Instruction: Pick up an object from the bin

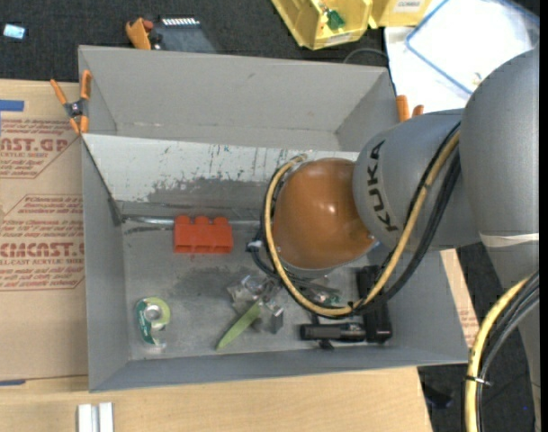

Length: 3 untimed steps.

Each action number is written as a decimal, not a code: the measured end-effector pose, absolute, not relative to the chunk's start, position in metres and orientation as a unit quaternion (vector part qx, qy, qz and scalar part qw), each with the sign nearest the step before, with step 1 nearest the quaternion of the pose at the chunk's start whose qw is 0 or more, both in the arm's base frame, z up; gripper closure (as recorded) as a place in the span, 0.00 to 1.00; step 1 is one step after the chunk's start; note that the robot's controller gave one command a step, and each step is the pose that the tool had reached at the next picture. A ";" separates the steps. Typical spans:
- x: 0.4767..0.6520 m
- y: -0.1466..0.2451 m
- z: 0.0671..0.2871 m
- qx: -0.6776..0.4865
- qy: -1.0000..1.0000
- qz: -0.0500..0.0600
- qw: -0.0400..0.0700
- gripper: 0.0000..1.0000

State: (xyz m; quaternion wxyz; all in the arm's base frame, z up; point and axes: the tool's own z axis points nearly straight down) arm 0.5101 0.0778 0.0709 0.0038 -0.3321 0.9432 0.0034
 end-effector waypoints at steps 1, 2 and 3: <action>0.510 0.078 0.071 -0.332 0.943 0.003 0.004 1.00; 0.510 0.078 0.072 -0.332 0.943 0.004 0.004 1.00; 0.508 0.078 0.091 -0.332 0.943 0.004 0.001 1.00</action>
Offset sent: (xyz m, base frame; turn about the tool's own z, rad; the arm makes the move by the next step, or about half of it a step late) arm 0.0000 0.0001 0.0041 0.0000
